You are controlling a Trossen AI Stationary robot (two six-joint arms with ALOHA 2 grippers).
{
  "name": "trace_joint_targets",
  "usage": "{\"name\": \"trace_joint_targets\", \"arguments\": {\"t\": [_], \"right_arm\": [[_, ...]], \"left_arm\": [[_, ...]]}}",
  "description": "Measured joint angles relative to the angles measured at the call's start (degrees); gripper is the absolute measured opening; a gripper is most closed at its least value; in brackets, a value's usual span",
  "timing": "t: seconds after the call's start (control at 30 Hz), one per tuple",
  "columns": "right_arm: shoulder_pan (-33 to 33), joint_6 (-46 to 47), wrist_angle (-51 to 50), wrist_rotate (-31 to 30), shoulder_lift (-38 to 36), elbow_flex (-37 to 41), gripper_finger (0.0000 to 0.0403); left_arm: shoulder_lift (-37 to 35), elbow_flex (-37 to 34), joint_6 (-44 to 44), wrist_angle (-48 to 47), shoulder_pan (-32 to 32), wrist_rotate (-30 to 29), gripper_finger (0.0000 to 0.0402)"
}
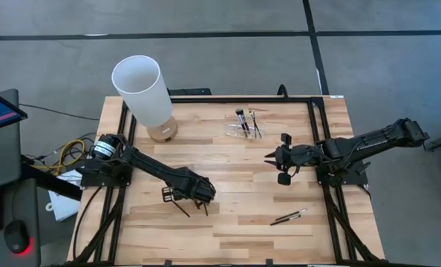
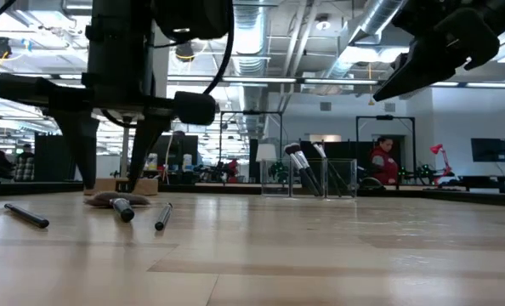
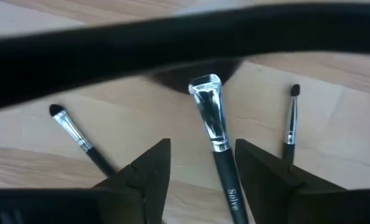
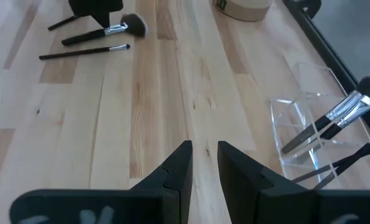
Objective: Put items in baskets/containers
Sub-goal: Put the black highlighter brush into the transparent organizer
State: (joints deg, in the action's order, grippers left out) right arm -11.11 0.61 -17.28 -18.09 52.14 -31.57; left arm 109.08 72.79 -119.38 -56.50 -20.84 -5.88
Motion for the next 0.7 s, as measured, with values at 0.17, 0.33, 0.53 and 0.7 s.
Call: {"name": "trace_joint_targets", "arguments": {"t": [0.17,0.33,0.53,0.7], "right_arm": [[0.0,-1.1,0.0,0.0,0.0,0.0,0.0066],[0.0,-0.7,-0.5,0.0,0.0,0.0,0.0066],[0.0,0.8,-1.1,0.1,0.0,0.0,0.0066],[0.0,0.8,-1.1,0.1,0.0,0.0,0.0066]], "left_arm": [[0.0,0.0,0.0,1.4,0.8,-1.5,0.0162],[0.0,-1.8,-0.1,4.4,1.0,-1.0,0.0138],[-0.3,-5.9,-1.0,12.1,1.0,-0.5,0.0115],[-0.4,-6.7,-1.1,12.7,1.0,-0.5,0.0103]]}}
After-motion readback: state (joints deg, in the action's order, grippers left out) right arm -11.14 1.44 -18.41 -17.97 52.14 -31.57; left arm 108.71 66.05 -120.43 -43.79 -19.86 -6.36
